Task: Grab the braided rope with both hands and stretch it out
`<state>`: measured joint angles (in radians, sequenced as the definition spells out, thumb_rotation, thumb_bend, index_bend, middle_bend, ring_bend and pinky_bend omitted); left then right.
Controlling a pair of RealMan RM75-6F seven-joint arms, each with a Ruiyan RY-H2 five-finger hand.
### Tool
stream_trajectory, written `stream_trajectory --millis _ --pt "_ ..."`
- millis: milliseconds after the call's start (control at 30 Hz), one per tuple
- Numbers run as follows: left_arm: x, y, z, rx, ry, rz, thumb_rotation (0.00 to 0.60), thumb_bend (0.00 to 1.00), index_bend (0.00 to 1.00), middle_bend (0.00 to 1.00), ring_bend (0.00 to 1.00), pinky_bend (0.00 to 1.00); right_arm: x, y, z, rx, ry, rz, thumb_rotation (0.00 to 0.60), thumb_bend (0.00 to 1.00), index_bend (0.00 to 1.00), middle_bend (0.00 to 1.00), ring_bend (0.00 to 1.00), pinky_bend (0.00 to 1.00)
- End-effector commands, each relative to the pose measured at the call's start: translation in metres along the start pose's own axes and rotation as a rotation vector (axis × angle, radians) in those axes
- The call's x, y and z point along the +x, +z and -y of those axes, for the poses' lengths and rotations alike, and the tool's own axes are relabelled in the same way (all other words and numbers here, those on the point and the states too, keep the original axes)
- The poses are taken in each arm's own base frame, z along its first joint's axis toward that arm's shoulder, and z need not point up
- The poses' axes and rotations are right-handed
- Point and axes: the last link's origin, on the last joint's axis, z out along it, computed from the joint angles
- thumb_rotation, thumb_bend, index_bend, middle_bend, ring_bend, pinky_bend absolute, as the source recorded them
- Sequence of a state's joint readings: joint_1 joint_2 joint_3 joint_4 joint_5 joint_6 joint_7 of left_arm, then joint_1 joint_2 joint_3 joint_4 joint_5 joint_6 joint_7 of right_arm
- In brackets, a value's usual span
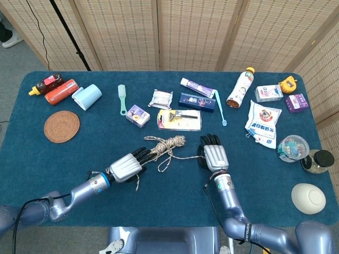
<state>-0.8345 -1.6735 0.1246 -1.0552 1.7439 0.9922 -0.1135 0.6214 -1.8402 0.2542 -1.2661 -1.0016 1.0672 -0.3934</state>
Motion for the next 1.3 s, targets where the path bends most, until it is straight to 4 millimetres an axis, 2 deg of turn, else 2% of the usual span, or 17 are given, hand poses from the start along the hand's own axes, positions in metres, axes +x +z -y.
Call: stream_trajectory --millis 33,733,900,1300 --pt "0.0005 -0.0008 0.0003 -0.002 0.001 0.001 0.600 0.28 0.60 0.00 0.00 0.00 0.0003 0.0000 0.0002 0.000 0.001 -0.001 0.600 0.51 0.68 0.16 0.00 0.00" --pt "0.0075 -0.0067 0.0065 0.023 -0.037 -0.019 0.600 0.34 0.63 0.00 0.00 0.00 0.0016 -0.0010 0.0026 0.008 0.006 0.005 0.600 0.52 0.68 0.16 0.00 0.00" --pt "0.0089 -0.0074 0.0072 0.027 -0.042 -0.023 0.600 0.41 0.63 0.00 0.00 0.00 0.0014 -0.0013 0.0031 0.009 0.008 0.007 0.600 0.52 0.68 0.16 0.00 0.00" --pt "0.0094 -0.0095 0.0082 0.032 -0.040 -0.022 0.600 0.43 0.64 0.00 0.00 0.00 0.0016 -0.0021 0.0040 0.012 0.008 0.008 0.600 0.52 0.69 0.17 0.00 0.00"
